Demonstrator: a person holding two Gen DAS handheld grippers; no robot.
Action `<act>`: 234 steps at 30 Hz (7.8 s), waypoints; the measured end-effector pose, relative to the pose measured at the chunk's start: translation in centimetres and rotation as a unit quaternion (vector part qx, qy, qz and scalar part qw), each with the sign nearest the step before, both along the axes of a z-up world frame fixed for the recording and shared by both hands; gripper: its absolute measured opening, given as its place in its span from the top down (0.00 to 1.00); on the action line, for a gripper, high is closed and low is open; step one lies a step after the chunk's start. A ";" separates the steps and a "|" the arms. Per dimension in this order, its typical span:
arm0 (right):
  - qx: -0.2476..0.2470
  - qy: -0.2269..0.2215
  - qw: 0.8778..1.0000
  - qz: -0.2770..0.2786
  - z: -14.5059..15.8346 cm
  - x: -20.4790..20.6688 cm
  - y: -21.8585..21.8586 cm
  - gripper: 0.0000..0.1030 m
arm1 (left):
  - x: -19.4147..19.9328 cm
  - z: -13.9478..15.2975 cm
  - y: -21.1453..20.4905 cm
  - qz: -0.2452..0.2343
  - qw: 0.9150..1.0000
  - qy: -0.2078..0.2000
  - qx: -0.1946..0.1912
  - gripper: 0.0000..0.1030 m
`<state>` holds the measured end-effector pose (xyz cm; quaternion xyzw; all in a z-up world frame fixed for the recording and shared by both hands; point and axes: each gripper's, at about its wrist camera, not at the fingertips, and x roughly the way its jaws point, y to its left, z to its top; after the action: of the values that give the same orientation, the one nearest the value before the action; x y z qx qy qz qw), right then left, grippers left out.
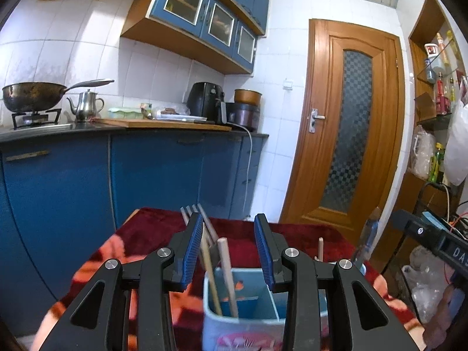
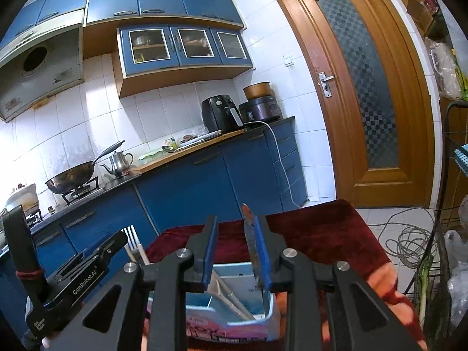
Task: Organize utensils
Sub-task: 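Release the chopstick into the box with the left tool while the right tool drops the knife in, then move both tools back down toward the remaining utensils on the blanket, then grasp a wooden chopstick with the left tool while the right tool grasps a silver fork, then lift the chopstick with the left tool while the right tool carries the fork to the box, then release the chopstick into the box with the left tool while the right tool drops the fork in, then move both tools back down toward the white spoon and the last fork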
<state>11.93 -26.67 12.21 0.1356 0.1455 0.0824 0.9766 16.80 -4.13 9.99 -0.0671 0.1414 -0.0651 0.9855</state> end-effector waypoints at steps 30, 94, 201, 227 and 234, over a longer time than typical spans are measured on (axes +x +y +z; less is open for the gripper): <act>0.005 0.099 0.995 0.014 -3.3 -11.4 -0.1 0.59 | -10.6 -1.4 0.9 -0.034 0.989 0.133 0.050 0.55; 0.035 0.217 0.975 0.025 -13.4 -10.8 -0.8 0.53 | -3.2 -10.7 -3.1 -0.094 0.942 0.320 0.042 0.96; -0.079 -0.032 0.996 -0.023 1.7 -3.5 2.6 0.96 | 0.9 1.3 1.2 -0.019 1.000 0.010 -0.007 0.96; -0.055 0.029 0.998 0.012 -1.4 -3.8 3.3 0.76 | -2.1 -0.7 1.2 -0.042 0.995 0.092 0.007 0.71; -0.052 0.041 0.998 0.017 -1.4 -6.3 4.3 0.70 | -5.0 -0.2 0.8 -0.051 0.992 0.109 0.026 0.71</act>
<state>5.65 -22.38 10.84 0.0854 0.1919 0.0860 0.9739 11.82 -3.36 9.81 -0.0408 0.2532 -0.1037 0.9610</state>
